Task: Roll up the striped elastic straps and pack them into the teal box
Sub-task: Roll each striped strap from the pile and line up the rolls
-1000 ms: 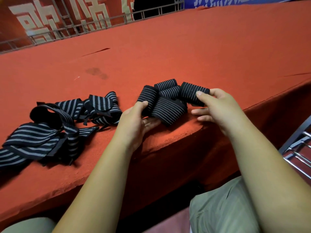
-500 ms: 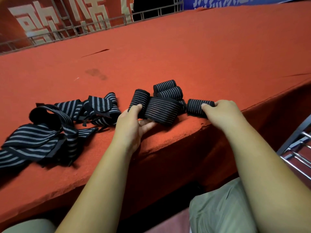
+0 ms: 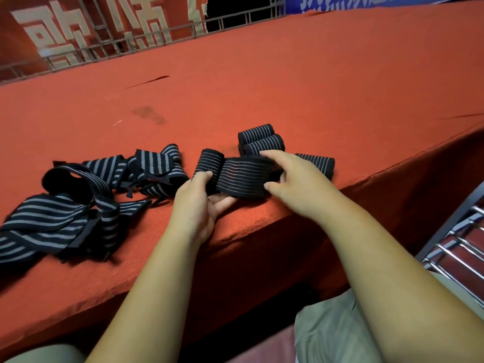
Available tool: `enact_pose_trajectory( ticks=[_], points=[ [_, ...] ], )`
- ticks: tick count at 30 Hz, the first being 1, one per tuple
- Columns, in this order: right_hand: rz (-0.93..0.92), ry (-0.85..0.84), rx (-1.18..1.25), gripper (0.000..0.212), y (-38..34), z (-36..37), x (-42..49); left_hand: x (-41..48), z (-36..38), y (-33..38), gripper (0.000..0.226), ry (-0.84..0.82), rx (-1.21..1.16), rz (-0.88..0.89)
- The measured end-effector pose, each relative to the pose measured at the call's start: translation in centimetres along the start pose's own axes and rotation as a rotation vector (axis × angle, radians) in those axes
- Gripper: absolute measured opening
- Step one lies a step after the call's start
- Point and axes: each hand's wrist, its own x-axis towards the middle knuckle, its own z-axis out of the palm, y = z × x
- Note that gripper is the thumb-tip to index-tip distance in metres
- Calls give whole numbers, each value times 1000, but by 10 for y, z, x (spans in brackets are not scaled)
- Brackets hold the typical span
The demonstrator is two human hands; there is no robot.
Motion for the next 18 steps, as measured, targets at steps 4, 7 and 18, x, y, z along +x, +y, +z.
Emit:
enact_pose_trajectory(
  ticks=[4, 7, 18],
  points=[
    [-30, -41, 101, 53, -6, -1, -1, -1, -6, 4, 25, -13, -26, -41],
    [-30, -102, 180, 34, -6, -3, -4, -3, -11, 8, 29, -29, -61, -78],
    [-48, -301, 181, 53, -19, 9, -6, -8, -24, 20, 33, -6, -144, -99]
  ],
)
